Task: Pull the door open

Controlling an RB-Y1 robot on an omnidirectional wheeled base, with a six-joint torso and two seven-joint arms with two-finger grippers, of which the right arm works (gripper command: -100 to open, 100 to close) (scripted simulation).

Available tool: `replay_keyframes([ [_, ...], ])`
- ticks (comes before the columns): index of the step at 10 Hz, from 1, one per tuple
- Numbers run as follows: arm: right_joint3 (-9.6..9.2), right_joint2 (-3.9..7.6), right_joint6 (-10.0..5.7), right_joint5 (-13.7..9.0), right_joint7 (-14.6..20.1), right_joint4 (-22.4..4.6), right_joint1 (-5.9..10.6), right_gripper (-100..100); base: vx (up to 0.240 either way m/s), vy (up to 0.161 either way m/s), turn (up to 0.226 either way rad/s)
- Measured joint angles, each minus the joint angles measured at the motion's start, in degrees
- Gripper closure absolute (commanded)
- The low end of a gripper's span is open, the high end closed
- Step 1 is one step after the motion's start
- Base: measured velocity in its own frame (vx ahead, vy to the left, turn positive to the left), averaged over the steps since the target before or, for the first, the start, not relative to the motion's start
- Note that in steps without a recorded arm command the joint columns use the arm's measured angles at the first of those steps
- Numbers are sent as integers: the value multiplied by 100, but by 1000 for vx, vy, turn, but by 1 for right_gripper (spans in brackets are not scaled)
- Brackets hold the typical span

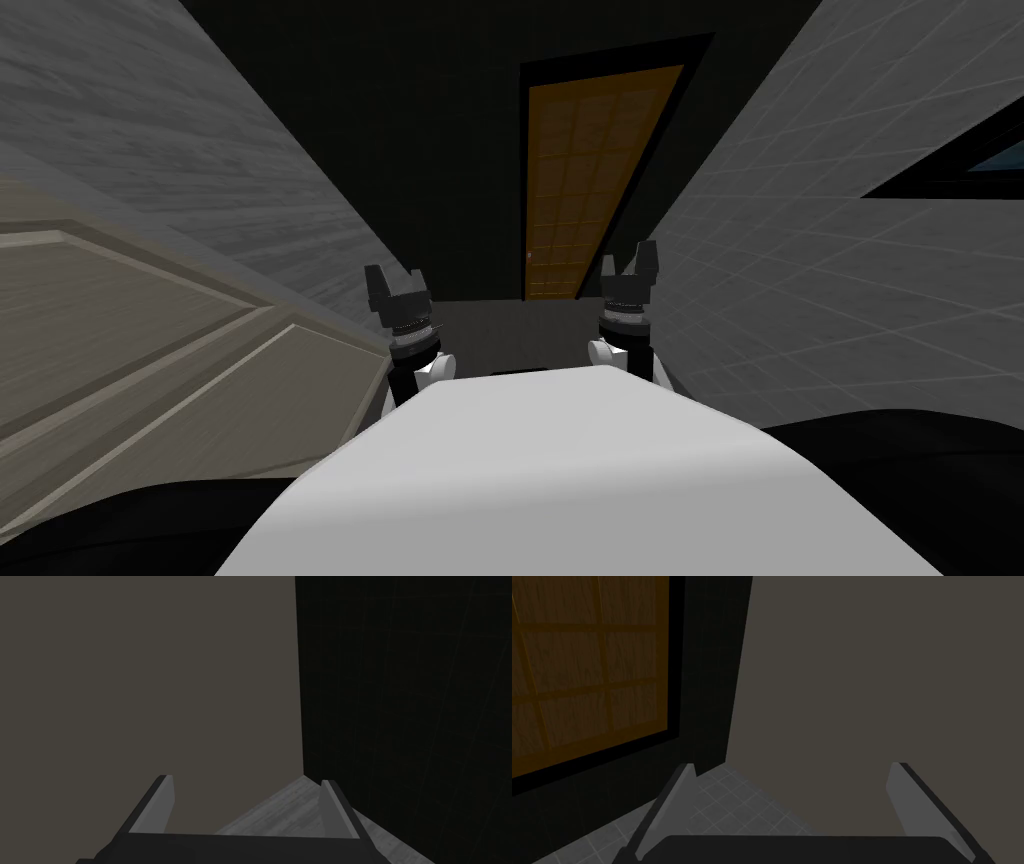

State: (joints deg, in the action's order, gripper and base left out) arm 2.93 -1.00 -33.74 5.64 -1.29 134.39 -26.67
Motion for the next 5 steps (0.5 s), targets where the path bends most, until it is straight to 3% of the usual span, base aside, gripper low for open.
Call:
replay_keyframes([
  [5, -331, 261, -269, -559, 417, -471, 58, -100, 168, 1, 49],
])
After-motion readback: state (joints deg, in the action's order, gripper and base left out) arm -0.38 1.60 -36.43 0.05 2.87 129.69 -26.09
